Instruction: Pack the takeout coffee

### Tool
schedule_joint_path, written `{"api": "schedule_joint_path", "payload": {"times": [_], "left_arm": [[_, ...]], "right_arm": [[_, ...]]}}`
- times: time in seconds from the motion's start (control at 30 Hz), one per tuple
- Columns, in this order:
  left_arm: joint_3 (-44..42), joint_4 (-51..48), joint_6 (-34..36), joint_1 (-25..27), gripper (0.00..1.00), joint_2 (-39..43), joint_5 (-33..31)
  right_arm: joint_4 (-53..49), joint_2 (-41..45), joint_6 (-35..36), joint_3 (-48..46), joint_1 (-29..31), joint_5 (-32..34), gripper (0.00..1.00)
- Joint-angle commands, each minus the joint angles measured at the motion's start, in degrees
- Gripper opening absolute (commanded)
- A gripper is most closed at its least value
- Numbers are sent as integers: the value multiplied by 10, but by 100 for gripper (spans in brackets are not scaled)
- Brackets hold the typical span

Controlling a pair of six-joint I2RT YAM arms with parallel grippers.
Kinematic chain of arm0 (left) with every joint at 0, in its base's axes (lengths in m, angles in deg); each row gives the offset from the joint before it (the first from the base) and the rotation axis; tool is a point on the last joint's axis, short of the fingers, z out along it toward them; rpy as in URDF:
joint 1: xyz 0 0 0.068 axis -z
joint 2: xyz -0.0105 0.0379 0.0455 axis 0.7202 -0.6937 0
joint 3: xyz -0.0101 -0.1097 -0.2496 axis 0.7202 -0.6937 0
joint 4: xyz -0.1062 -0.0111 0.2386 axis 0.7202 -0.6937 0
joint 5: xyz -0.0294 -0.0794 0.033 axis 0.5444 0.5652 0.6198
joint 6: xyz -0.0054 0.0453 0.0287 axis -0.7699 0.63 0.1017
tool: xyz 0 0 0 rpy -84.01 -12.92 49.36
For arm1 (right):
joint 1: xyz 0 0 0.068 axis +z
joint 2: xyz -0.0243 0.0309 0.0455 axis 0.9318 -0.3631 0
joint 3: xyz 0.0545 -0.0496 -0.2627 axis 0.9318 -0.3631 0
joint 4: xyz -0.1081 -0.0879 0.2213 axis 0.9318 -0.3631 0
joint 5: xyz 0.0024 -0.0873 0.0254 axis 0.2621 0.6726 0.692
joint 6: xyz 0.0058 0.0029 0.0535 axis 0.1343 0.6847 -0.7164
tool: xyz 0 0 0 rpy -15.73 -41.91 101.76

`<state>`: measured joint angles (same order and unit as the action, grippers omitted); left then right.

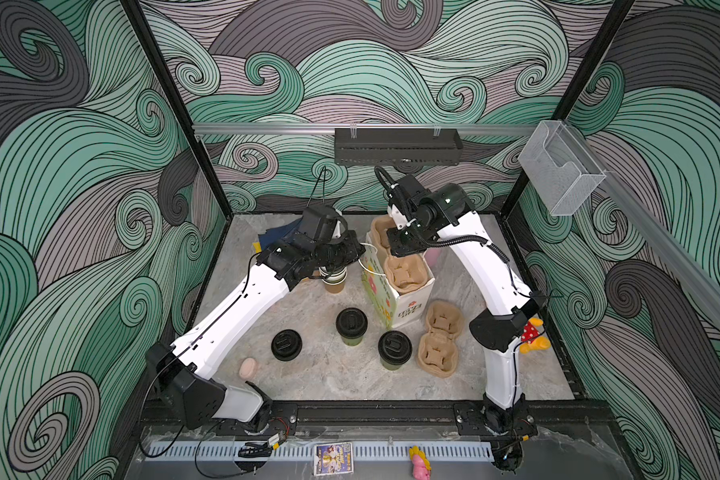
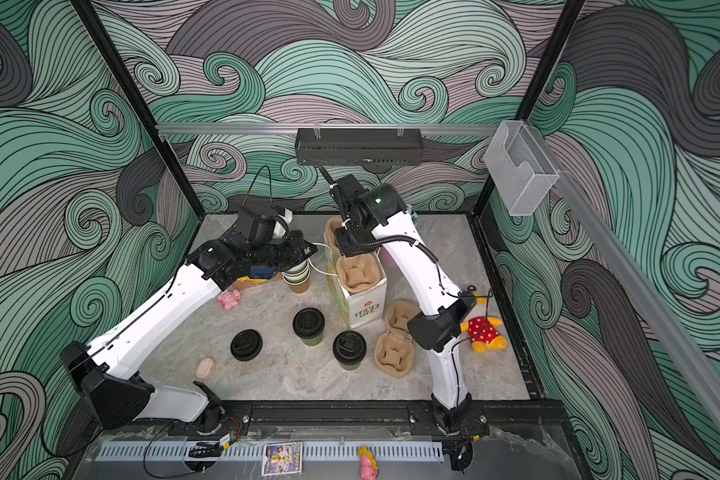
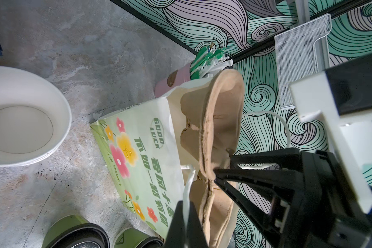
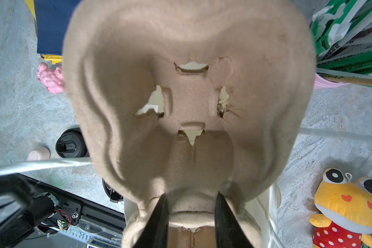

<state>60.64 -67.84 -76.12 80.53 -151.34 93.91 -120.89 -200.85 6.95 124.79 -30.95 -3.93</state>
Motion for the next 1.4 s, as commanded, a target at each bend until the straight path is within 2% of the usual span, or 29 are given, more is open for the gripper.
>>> {"api": "schedule_joint_path", "payload": {"times": [0.0, 0.17, 0.5, 0.97, 1.23, 1.37], "left_arm": [[-5, 6, 8, 2, 0, 14, -9], [-10, 3, 11, 2, 0, 18, -7], [-8, 8, 11, 1, 0, 18, -8], [-3, 16, 12, 1, 0, 13, -11], [0, 26, 8, 1, 0, 5, -7], [6, 27, 7, 2, 0, -3, 5]], "right_arm": [[-84, 16, -5, 29, 2, 32, 25], [-84, 8, -9, 43, -2, 42, 25], [-87, 22, 1, -16, 2, 5, 25], [-108, -6, -4, -34, 0, -6, 25], [-109, -13, -40, -26, -1, 28, 25], [-111, -21, -50, -20, -2, 4, 26]]}}
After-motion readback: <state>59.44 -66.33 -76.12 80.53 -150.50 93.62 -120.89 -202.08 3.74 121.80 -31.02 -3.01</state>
